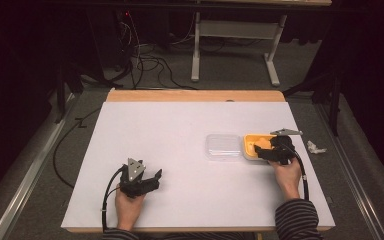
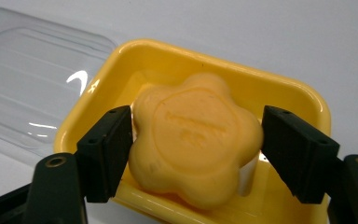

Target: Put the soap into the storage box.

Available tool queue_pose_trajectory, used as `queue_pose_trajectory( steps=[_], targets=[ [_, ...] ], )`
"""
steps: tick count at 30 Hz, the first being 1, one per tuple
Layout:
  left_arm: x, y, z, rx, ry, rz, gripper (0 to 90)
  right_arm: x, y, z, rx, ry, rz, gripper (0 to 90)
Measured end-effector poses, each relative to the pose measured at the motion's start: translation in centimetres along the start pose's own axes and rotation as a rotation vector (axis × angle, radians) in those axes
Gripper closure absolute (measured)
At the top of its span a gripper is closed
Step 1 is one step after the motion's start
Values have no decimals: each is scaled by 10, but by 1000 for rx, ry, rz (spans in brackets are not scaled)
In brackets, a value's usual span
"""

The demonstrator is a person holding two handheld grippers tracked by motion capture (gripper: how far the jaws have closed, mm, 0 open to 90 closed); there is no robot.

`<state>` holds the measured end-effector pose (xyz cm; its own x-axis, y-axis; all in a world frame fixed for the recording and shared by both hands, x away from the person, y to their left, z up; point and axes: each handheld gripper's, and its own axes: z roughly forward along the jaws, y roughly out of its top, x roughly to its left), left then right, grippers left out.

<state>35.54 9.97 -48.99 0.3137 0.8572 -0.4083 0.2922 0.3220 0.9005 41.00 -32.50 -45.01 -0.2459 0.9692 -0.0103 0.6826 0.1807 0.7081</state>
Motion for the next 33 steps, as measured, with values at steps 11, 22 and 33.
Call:
queue_pose_trajectory(
  steps=[11,22,33],
  targets=[
    [0,0,0,1,1,0,228,2,1,-10,-62,3,6,279],
    [0,0,0,1,1,-2,228,1,-2,-30,-124,27,9,276],
    [0,0,0,1,1,-1,228,-2,-8,-45,-163,48,15,278]
  ],
)
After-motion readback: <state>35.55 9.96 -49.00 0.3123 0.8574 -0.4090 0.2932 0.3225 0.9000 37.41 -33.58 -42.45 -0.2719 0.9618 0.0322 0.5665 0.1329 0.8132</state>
